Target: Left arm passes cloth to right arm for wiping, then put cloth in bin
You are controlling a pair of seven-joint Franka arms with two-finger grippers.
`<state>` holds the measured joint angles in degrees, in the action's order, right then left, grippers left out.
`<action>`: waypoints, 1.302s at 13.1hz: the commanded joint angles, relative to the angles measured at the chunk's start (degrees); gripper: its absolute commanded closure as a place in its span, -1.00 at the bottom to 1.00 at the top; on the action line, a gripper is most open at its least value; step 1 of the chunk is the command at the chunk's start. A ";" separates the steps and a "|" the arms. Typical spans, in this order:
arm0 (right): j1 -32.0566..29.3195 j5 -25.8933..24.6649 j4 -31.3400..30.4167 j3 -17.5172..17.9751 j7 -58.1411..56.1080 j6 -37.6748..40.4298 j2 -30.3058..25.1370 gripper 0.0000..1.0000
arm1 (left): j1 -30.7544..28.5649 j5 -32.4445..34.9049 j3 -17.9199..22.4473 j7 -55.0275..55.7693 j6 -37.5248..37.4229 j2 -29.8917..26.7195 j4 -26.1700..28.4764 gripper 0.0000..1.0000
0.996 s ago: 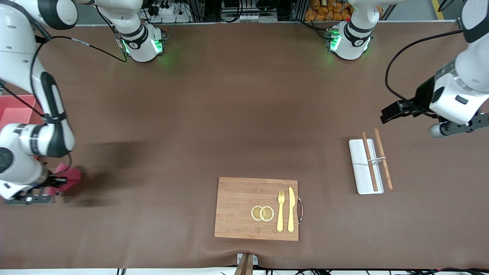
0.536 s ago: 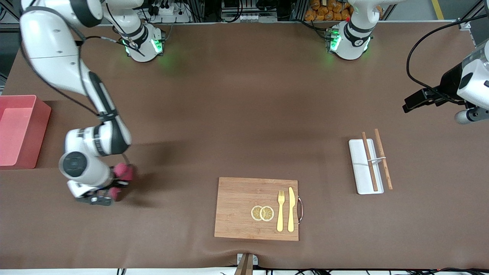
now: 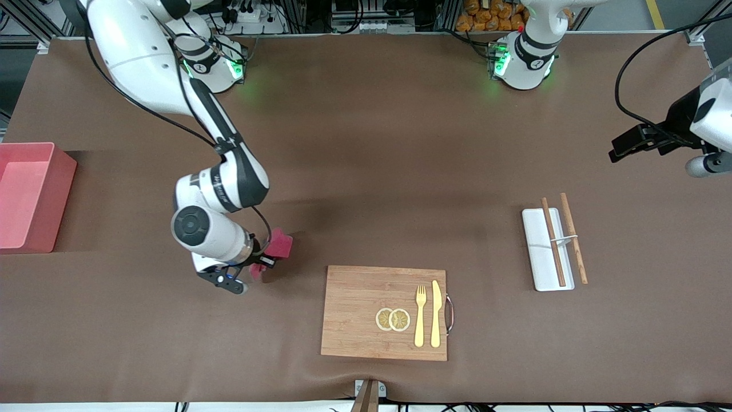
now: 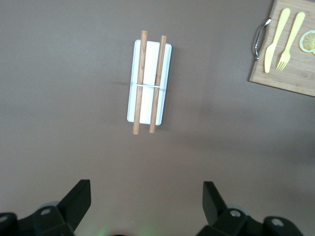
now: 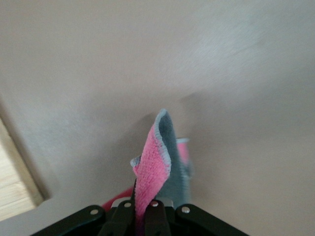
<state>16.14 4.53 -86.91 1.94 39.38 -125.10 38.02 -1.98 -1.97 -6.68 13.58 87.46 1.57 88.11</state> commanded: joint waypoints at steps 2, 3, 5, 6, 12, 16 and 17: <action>-11.09 2.15 3.05 0.26 -16.81 10.03 -5.14 1.00 | 0.23 1.00 -0.09 -0.66 0.17 -2.54 2.06 -1.00; -15.13 2.24 4.37 0.26 -24.27 12.40 -5.23 1.00 | 0.23 2.13 -0.18 -0.75 0.08 -2.97 2.06 -1.00; -22.43 1.72 5.34 0.17 -38.00 13.31 -5.06 1.00 | 0.66 4.24 -0.09 -0.32 0.08 -2.98 1.63 -1.00; -24.82 1.10 6.39 -0.18 -43.28 13.22 -4.88 1.00 | 0.75 5.30 -0.18 -0.49 0.69 -2.80 1.10 -1.00; -43.35 -8.57 15.79 -1.15 -70.20 13.49 -4.09 1.00 | 0.93 5.48 -0.35 -0.22 0.87 -2.19 1.10 -1.00; -52.50 -12.97 20.02 -1.68 -78.02 9.99 -0.06 1.00 | 0.84 5.39 -0.44 -0.31 0.96 -2.19 1.10 -1.00; -54.44 -12.88 19.68 -1.67 -80.05 8.14 1.08 1.00 | 0.84 5.31 -0.53 -0.14 0.96 -2.27 1.10 -1.00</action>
<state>-35.31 -7.07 -70.18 -0.81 -37.46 -115.06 35.27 -1.27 2.83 -7.05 13.58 87.82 0.05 88.66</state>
